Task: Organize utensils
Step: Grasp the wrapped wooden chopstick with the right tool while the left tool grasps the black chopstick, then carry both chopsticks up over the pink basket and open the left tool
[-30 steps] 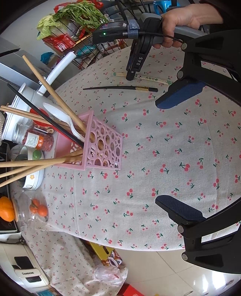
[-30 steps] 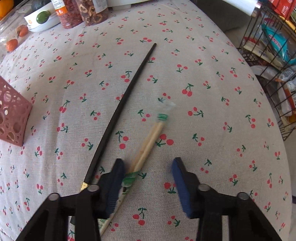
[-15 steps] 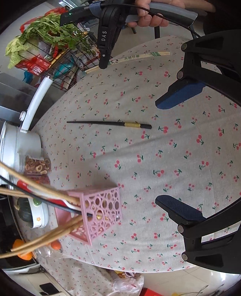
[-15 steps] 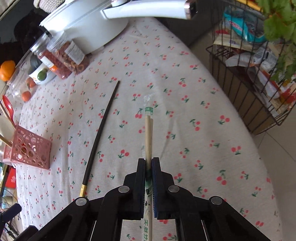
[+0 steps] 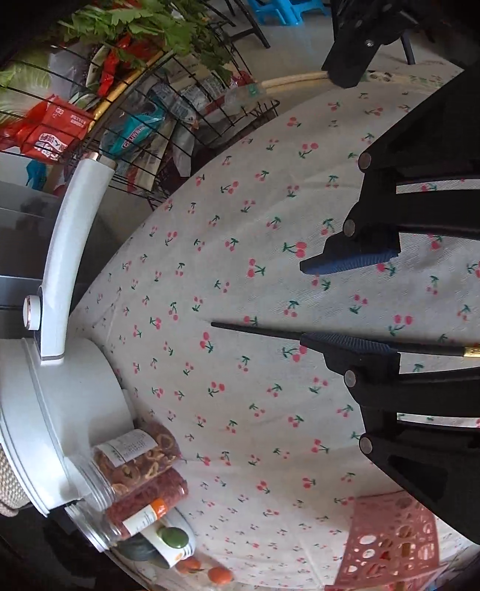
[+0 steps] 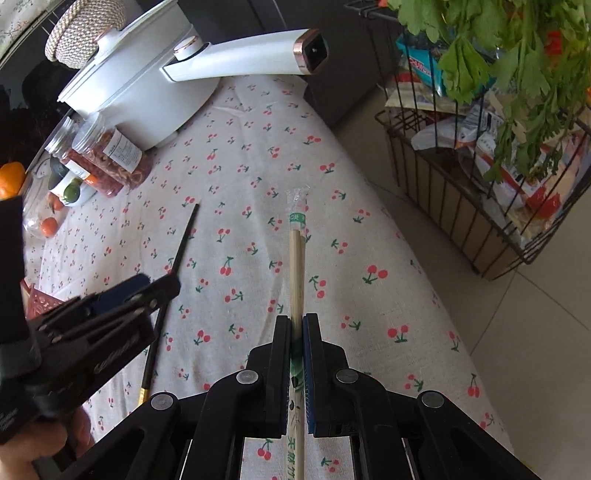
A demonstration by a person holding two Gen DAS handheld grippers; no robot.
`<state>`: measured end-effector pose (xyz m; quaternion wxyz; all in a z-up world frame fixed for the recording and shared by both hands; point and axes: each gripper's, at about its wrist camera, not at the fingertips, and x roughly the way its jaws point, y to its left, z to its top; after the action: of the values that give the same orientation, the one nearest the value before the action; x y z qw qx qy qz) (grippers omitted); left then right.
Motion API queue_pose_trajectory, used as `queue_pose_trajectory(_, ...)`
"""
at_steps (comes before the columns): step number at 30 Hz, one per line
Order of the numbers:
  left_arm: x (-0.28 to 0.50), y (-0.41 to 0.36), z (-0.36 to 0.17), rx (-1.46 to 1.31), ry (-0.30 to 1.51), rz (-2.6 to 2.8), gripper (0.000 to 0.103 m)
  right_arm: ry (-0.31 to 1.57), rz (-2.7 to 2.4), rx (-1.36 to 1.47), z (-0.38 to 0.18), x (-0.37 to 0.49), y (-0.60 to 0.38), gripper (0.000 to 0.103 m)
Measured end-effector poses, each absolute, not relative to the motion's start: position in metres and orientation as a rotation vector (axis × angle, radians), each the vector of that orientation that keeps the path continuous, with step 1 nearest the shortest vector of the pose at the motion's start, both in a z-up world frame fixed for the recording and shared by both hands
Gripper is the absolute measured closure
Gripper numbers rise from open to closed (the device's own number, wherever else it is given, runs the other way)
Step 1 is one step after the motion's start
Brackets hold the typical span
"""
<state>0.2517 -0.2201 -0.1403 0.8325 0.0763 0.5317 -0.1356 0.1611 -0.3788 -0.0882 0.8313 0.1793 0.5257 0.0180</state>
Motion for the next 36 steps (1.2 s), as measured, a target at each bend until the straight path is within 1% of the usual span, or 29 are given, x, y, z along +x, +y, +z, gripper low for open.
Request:
queue_pose_trajectory(2, 0.266, -0.227, -0.151, 0.214, 1.145, -0.262, 0.071, 1.127, 0.048, 0.399, -0.092, 0.164, -0.38, 0.099)
queue_pose_trajectory(4, 0.276, -0.229, -0.164, 0.249, 1.202, -0.226, 0.07, 1.138, 0.066, 0.415, -0.095, 0.165, -0.38, 0.099)
queue_pose_trajectory(5, 0.278, -0.226, -0.163, 0.22, 1.184, -0.224, 0.071, 1.139, 0.067, 0.414, -0.096, 0.166, -0.38, 0.099)
queue_pose_trajectory(8, 0.286, -0.219, -0.163, 0.168, 1.223, -0.218, 0.072, 1.135, 0.065, 0.417, -0.096, 0.166, -0.382, 0.098)
queue_pose_trajectory(10, 0.285, -0.217, -0.162, 0.177, 1.233, -0.215, 0.082, 1.135, 0.061, 0.429, -0.097, 0.165, -0.384, 0.098)
queue_pose_trajectory(11, 0.282, -0.217, -0.161, 0.193, 1.238, -0.212, 0.096, 1.136, 0.058, 0.435, -0.097, 0.165, -0.385, 0.098)
queue_pose_trajectory(12, 0.278, -0.216, -0.16, 0.216, 1.242, -0.207, 0.097, 1.135, 0.056, 0.441, -0.096, 0.164, -0.386, 0.099)
queue_pose_trajectory(14, 0.266, -0.215, -0.157, 0.256, 1.226, -0.191, 0.098, 1.13, 0.057, 0.452, -0.094, 0.162, -0.386, 0.099)
queue_pose_trajectory(18, 0.24, -0.203, -0.14, 0.241, 1.197, -0.218, 0.098, 1.106, 0.067, 0.465, -0.083, 0.156, -0.383, 0.098)
queue_pose_trajectory(29, 0.146, -0.161, -0.061, 0.16, 1.029, -0.315, 0.098, 0.994, 0.126, 0.503, -0.034, 0.122, -0.356, 0.098)
queue_pose_trajectory(36, 0.091, -0.136, -0.017, 0.129, 0.912, -0.376, 0.098, 0.925, 0.147, 0.463, -0.006, 0.101, -0.328, 0.098)
